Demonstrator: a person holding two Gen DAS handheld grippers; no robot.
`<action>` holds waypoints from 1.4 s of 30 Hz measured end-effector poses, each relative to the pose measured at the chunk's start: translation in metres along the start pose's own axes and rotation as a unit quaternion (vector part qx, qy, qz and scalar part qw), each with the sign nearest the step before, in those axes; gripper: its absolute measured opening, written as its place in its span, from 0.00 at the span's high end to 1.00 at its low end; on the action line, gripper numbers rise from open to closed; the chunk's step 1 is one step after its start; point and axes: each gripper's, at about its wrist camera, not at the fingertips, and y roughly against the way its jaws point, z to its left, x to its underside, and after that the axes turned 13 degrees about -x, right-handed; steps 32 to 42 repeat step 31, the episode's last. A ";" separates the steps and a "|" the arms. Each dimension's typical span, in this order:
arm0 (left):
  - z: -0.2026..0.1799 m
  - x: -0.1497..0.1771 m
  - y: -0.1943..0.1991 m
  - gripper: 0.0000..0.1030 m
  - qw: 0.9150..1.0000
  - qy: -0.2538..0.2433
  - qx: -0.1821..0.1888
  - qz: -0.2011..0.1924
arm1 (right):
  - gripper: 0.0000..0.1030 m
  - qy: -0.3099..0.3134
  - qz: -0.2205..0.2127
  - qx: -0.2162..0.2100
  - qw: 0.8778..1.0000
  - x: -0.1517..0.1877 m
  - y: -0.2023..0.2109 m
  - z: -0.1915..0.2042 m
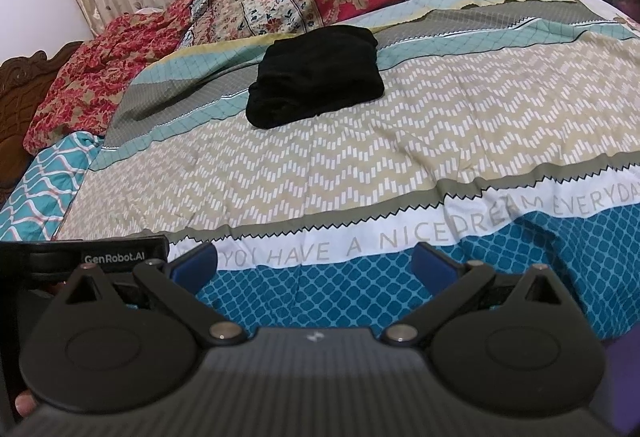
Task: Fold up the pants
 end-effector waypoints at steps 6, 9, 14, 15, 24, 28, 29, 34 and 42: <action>-0.001 0.001 0.001 0.00 1.000 -0.003 -0.001 -0.001 | 0.00 -0.001 0.001 0.000 1.000 0.000 0.000 -0.001; -0.001 0.001 0.000 0.00 1.000 -0.003 0.000 -0.002 | 0.00 0.002 0.001 -0.001 1.000 0.000 -0.001 -0.001; -0.002 -0.001 -0.001 0.00 1.000 -0.005 0.003 0.000 | 0.00 0.002 0.000 0.000 1.000 -0.001 -0.001 -0.001; -0.003 -0.001 -0.001 0.00 1.000 -0.006 0.003 0.000 | 0.00 0.002 0.000 0.000 1.000 -0.001 0.000 -0.001; -0.005 -0.002 -0.002 0.00 1.000 -0.010 0.012 -0.001 | 0.00 0.002 0.000 -0.001 1.000 -0.002 -0.002 0.000; -0.010 0.000 0.000 0.00 1.000 -0.020 0.023 -0.007 | 0.00 -0.002 0.003 0.001 1.000 -0.001 -0.004 -0.002; -0.011 0.000 0.001 0.00 0.999 -0.021 0.024 -0.008 | 0.00 -0.003 0.004 0.000 1.000 -0.002 -0.004 -0.003; -0.011 0.000 0.002 0.00 0.999 -0.020 0.027 -0.011 | 0.00 -0.002 0.002 -0.001 1.000 -0.002 -0.003 -0.003; -0.011 0.000 0.002 0.00 0.999 -0.020 0.027 -0.011 | 0.00 -0.002 0.002 -0.001 1.000 -0.002 -0.003 -0.003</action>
